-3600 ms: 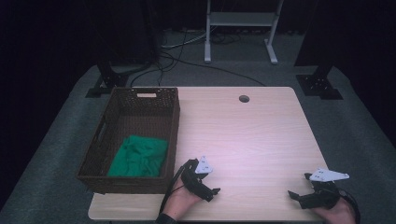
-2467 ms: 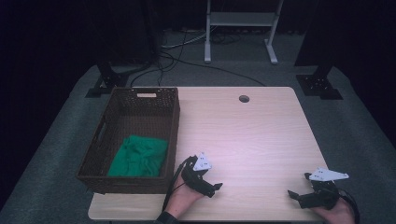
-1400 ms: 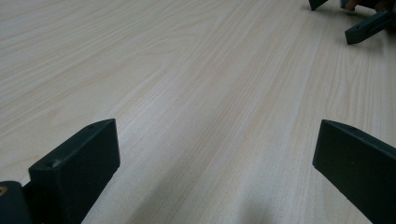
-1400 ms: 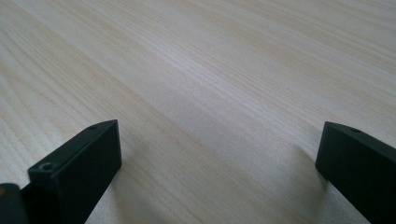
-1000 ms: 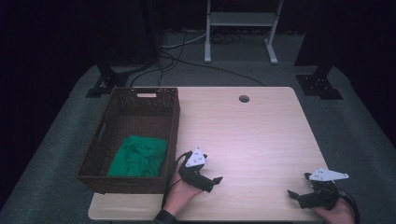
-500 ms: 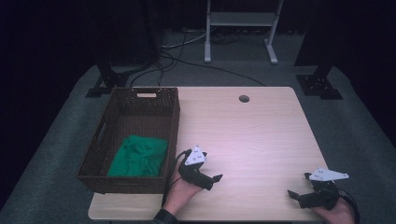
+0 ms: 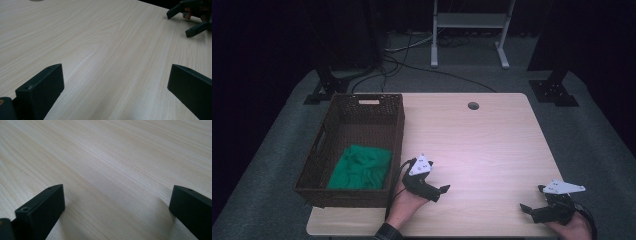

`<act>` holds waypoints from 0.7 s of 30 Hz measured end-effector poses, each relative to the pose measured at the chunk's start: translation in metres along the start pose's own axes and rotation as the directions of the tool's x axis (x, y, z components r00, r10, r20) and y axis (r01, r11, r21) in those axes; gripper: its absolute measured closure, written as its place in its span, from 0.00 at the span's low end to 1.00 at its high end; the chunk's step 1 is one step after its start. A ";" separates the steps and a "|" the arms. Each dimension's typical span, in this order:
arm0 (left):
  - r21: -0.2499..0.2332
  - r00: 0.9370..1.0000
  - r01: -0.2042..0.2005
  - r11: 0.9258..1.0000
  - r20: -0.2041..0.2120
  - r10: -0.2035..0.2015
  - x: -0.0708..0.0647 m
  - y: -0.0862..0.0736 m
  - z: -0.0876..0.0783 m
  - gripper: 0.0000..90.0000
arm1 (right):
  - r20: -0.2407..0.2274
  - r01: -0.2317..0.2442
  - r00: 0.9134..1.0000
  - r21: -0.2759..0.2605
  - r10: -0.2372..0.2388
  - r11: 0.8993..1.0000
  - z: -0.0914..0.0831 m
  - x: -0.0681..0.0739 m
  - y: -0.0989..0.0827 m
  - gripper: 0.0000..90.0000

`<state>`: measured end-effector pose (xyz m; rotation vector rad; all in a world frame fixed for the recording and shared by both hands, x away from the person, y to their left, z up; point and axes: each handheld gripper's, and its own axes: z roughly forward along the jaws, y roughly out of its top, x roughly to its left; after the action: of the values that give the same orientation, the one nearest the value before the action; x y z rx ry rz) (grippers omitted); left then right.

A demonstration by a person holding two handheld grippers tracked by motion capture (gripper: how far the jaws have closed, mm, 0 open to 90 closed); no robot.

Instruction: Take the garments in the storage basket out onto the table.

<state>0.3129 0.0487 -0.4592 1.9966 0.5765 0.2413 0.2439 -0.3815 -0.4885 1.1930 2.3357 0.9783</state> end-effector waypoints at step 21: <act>-0.019 1.000 0.001 1.000 0.003 -0.001 0.000 0.006 -0.005 0.00 | 0.006 -0.007 1.000 0.000 0.007 1.000 0.001 0.001 0.001 0.00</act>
<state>0.3132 0.0501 -0.4517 1.9779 0.5718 0.2420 0.2443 -0.3806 -0.4884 1.2029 2.3288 0.9751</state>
